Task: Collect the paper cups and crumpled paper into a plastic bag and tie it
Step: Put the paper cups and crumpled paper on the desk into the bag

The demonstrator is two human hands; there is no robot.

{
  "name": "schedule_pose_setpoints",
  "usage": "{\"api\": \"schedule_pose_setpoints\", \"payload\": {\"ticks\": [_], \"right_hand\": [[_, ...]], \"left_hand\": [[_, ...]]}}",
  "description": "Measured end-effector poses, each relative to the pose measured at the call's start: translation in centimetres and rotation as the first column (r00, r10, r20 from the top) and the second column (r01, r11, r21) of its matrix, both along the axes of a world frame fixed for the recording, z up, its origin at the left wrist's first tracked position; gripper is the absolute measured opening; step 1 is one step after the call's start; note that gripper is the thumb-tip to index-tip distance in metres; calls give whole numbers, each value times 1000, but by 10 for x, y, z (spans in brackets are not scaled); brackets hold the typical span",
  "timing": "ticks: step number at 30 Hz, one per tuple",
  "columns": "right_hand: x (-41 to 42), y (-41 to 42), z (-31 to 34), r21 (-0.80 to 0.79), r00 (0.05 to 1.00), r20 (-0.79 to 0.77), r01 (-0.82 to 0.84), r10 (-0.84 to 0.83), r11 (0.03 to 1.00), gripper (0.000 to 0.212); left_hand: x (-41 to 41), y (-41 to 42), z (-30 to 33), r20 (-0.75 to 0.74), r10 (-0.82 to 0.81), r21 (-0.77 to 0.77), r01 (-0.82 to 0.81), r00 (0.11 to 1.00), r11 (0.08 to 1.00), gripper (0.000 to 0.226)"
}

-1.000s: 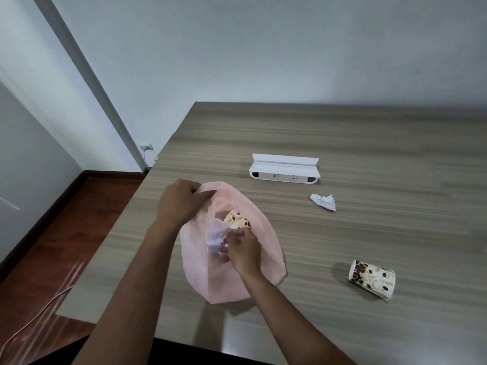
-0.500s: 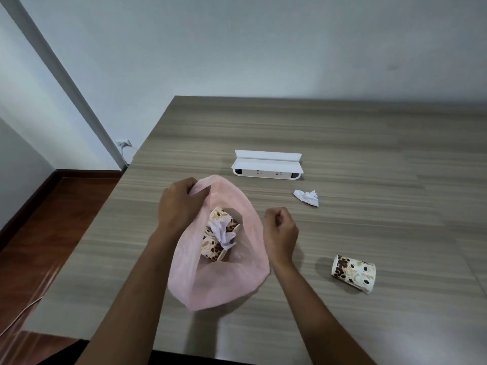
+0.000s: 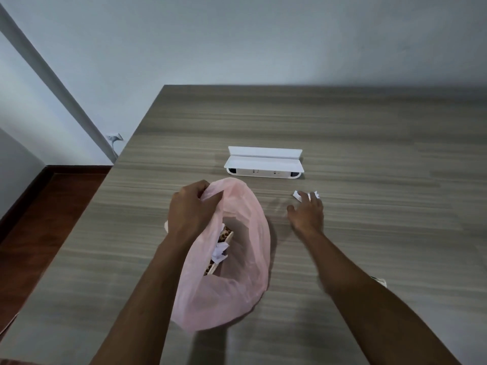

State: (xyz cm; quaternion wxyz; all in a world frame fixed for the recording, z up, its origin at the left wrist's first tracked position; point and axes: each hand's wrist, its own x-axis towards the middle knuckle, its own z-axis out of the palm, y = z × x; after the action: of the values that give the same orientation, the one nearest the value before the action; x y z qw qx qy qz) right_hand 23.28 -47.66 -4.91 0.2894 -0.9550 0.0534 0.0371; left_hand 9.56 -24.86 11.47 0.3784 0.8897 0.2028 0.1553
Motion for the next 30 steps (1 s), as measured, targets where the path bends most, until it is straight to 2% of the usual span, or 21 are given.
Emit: {"api": "schedule_pose_setpoints", "payload": {"ticks": [6, 10, 14, 18, 20, 23, 27, 30], "right_hand": [[20, -9, -14, -185, 991, -126, -76, 53, 980, 60], [28, -20, -22, -232, 994, -82, -86, 69, 969, 62], [25, -22, -32, -252, 997, -15, -81, 80, 964, 45], [18, -25, -55, -256, 994, -25, -105, 102, 961, 33], [0, -21, -47, -155, 998, -22, -67, 64, 986, 24], [-35, -10, -14, 134, 999, 3, 49, -50, 990, 22], [-102, 3, 41, 457, 995, 0, 88, -99, 885, 32], [-167, 17, 92, 630, 998, -66, 60, -23, 774, 33]], "left_hand": [[12, -2, -4, 7, -10, 13, 10, 1000, 1000, 29], [14, -1, -6, 9, -18, 6, 18, 1000, 1000, 27], [12, 0, -7, 7, -10, 11, 10, 1000, 1000, 27], [10, -3, -4, 6, -20, 8, 20, 1000, 1000, 21], [8, -4, -2, 17, -25, 11, 25, 1000, 1000, 25], [3, -3, 3, 22, -36, 21, 35, 999, 999, 30], [-9, 5, 14, 7, -59, 61, 58, 998, 996, 29], [-20, 17, 26, -11, -44, 124, 45, 999, 991, 33]]}}
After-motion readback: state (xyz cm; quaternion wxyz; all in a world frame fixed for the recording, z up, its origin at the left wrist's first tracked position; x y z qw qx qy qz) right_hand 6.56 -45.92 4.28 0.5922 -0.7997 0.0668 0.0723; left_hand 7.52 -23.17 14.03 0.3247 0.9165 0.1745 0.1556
